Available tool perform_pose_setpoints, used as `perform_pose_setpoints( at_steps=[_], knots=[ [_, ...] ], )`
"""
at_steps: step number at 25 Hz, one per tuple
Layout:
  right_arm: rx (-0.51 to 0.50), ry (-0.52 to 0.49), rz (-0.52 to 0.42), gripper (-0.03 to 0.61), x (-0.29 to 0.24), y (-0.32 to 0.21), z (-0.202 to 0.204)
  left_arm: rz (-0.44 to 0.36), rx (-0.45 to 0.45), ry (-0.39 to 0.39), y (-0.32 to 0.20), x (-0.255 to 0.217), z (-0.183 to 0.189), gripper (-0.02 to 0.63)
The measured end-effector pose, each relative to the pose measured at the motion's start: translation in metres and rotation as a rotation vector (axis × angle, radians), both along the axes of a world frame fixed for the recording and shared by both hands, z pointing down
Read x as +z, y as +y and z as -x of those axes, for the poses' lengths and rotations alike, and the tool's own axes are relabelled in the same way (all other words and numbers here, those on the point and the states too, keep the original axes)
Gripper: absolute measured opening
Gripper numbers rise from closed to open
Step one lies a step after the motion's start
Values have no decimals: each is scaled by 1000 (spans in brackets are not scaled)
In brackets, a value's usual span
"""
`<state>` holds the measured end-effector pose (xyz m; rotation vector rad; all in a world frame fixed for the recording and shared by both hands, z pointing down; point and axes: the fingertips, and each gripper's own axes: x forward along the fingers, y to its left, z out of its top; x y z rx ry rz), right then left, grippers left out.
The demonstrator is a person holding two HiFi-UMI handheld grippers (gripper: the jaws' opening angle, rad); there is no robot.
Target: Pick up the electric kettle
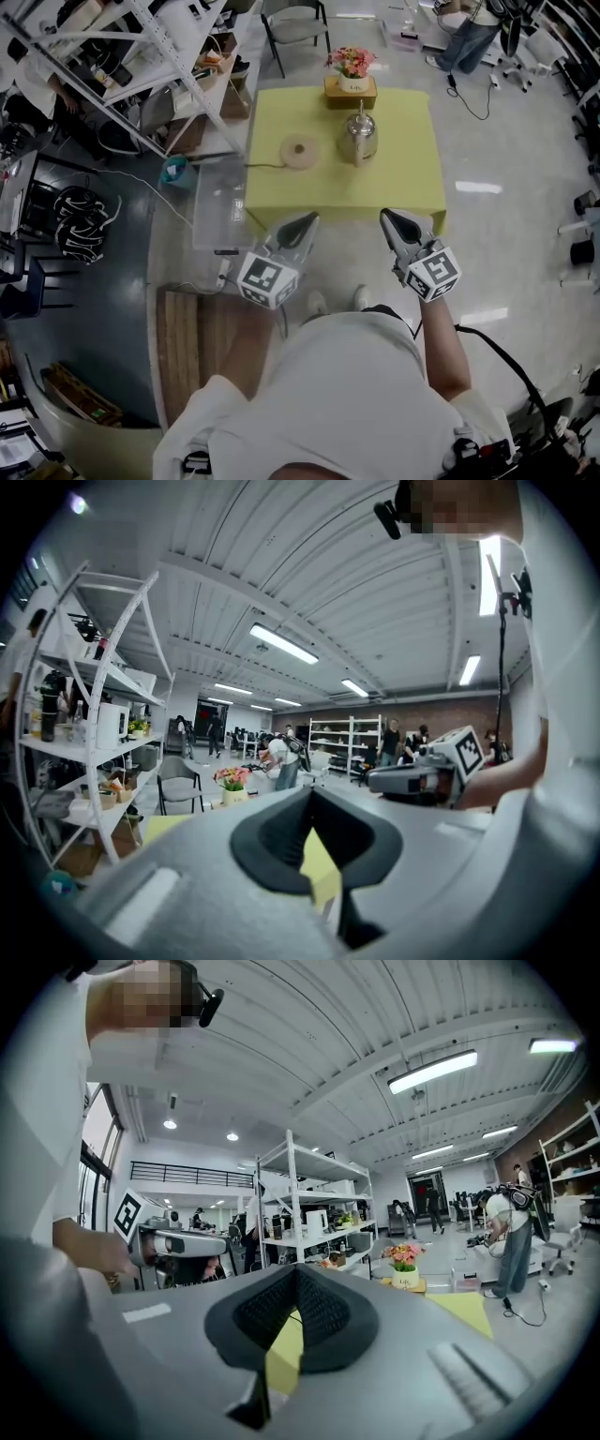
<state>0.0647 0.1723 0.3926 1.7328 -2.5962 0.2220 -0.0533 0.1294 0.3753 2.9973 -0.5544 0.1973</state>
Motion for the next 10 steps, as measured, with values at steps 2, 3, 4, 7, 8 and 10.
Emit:
perform_pose_setpoints(
  at_steps=[2,3,4,7,8,10],
  knots=[
    [-1,-1,-4,3,1,-1,-1,0,-1,-1,0,1,0,3],
    [1,-3,-3,3,1,-2,-1,1,-1,-1,-1,0,-1,3],
    [1,-4,-3,3,0,-3,-1,3,0,-1,-2,-1,-2,3],
    [-1,-5,-4,3,-3,-7,0,9,0,-2,-6,-3,-3,3],
    [-1,-5,-2,3,-4,-8,0,10,-1,-2,-7,-4,-3,3],
    [-1,-6,0,3,-5,-10,0,10,-1,0,-8,-5,-4,3]
  ],
)
